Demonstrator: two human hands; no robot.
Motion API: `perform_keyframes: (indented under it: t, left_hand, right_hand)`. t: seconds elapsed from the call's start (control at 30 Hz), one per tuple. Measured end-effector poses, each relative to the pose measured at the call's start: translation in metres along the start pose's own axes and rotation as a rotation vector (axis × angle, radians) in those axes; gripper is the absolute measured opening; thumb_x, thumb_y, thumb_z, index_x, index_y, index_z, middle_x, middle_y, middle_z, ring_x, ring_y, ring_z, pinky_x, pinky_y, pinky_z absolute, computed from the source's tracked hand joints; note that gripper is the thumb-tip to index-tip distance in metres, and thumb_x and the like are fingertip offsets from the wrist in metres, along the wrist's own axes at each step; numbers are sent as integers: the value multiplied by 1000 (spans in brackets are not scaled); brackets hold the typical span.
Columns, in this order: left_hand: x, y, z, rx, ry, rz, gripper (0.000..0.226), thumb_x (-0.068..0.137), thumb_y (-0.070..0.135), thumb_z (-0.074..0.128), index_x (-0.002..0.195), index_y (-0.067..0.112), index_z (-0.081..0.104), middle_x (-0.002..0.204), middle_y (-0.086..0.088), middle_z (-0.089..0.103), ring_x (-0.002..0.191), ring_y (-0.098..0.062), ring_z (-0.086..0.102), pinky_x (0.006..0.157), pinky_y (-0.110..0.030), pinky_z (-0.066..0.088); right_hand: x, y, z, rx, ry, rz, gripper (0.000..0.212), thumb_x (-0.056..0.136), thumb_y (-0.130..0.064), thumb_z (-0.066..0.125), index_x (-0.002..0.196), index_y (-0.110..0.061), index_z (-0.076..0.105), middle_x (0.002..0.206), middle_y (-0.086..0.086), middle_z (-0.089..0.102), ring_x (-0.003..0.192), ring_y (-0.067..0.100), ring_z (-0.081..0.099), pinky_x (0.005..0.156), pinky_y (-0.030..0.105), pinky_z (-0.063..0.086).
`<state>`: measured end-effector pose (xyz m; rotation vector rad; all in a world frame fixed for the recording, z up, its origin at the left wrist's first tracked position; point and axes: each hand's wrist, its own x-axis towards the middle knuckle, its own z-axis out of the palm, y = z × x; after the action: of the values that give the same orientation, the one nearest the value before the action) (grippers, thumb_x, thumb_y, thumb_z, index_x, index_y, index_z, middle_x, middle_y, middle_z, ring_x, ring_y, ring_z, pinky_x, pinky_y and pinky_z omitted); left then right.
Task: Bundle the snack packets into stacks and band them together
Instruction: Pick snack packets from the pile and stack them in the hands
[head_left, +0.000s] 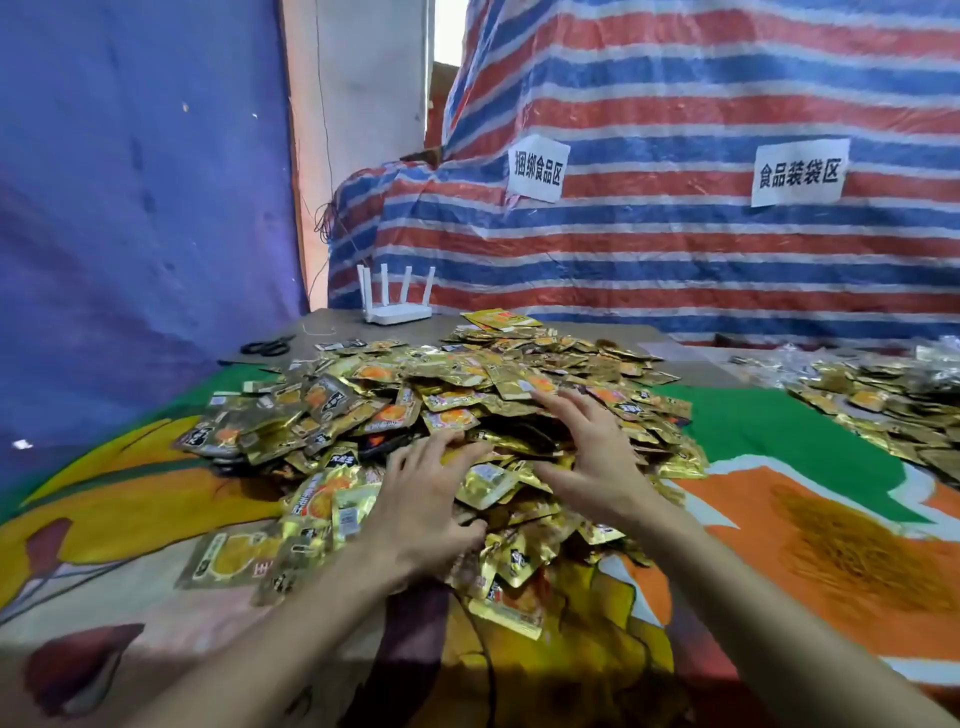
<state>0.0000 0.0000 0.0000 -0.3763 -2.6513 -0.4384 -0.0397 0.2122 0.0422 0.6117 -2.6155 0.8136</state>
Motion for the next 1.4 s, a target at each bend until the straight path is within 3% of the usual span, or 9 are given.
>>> perform_keyframes:
  t: [0.17,0.37,0.53,0.67,0.83,0.9,1.07,1.2,1.4]
  left_hand:
    - [39,-18,22,179,-122,-25,77,83,38,65,152,32,31,161,1,28,147,-22,27,120,-45,24]
    - [39,-31,17,79,41,85,56,91,17,67,143,31,53,138,8,61,130,-17,54,106,-39,44]
    - [51,-35,-20,-253,-105,-10,33,94,10,65,115,34,73,106,9,75,100,-13,69,91,-42,56]
    - [59,-35,-47,-529,11,-49,13,94,10,66,86,18,71,83,4,75,65,-15,73,66,-36,59]
    - [69,-40,-65,-745,125,-189,6,92,8,69,86,11,67,78,-7,76,68,-21,75,64,-32,60]
    - [72,-46,-65,-888,174,-256,5,89,8,71,87,11,68,79,-6,77,69,-23,75,58,-28,59]
    - [89,-55,-55,-1272,269,-478,31,71,13,78,98,2,66,87,-11,78,80,-30,76,60,-34,60]
    - [106,-53,-38,-1550,362,-551,13,85,-1,71,96,-3,66,93,-20,75,77,-31,75,59,-39,62]
    - [107,-53,4,-1713,419,-553,26,89,-1,66,112,-12,63,100,-23,73,82,-34,73,61,-42,63]
  right_hand:
    - [53,19,16,-186,-227,214,92,84,-35,67,159,-42,14,167,2,15,153,28,11,118,62,17]
    - [70,40,22,-271,-146,131,62,86,-48,64,144,-34,53,140,1,59,131,24,50,95,47,53]
    - [64,48,15,-242,-66,93,46,92,-57,63,134,-39,63,136,-9,64,109,13,64,74,32,51]
    - [55,41,20,-57,111,51,48,91,-54,65,131,-28,67,133,-5,63,123,17,55,102,47,47]
    - [33,11,27,412,130,-123,65,83,-66,57,136,-28,60,126,-35,51,119,-12,48,101,14,39]
    - [35,1,31,535,94,-105,66,84,-57,69,142,-28,54,129,-29,55,118,-11,53,97,9,42]
    - [61,-17,32,854,213,84,42,77,-12,86,115,-19,68,108,-1,72,97,15,73,85,42,62]
    - [80,-19,40,972,226,181,25,78,-16,87,96,-18,70,98,9,75,86,24,76,76,48,64]
    - [88,-15,80,953,457,162,20,81,-15,85,94,-21,70,100,7,72,96,27,70,84,54,59]
